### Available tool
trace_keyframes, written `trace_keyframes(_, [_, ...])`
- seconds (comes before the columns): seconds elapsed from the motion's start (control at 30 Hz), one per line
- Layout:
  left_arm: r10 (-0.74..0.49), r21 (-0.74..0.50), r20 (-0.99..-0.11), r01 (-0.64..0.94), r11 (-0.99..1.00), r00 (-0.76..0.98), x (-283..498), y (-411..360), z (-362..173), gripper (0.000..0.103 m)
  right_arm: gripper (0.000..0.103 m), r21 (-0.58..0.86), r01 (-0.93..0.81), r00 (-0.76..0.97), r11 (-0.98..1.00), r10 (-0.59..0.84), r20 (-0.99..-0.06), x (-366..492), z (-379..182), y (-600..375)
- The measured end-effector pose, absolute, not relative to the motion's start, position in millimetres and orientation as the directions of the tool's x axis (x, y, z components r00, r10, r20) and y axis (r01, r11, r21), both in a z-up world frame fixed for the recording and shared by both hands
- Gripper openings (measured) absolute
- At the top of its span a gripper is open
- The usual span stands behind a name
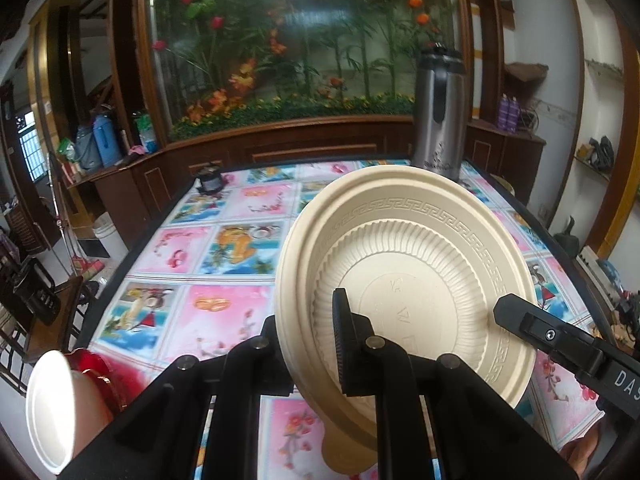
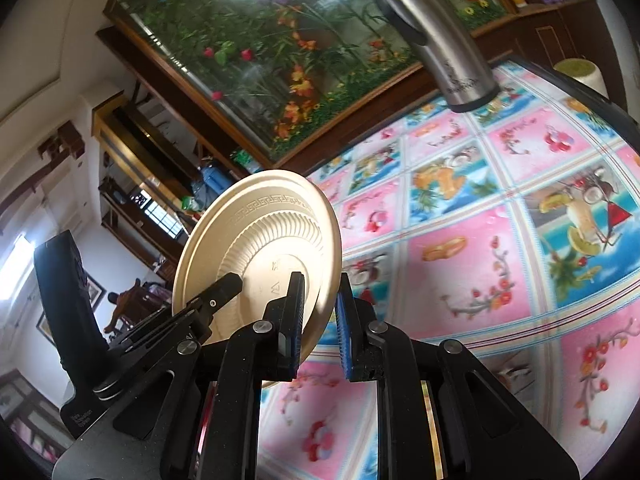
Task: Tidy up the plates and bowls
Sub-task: 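Carry the beige bowl with the right tool toward the red stack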
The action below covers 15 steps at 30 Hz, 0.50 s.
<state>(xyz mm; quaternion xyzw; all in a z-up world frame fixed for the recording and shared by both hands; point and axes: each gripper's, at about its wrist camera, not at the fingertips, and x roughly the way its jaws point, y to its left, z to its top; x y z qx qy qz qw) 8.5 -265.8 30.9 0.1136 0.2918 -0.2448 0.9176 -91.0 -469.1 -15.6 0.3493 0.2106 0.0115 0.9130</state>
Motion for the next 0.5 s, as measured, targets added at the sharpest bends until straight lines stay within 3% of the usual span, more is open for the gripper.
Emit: trace_keyframes(0.5, [-0.358,0.01,-0.515,0.423,0.906,0.779,-1,-182,54,0.013,0.015,0.572,0.019,0.905,0.82,0.229,-0.359,-86,22,-390])
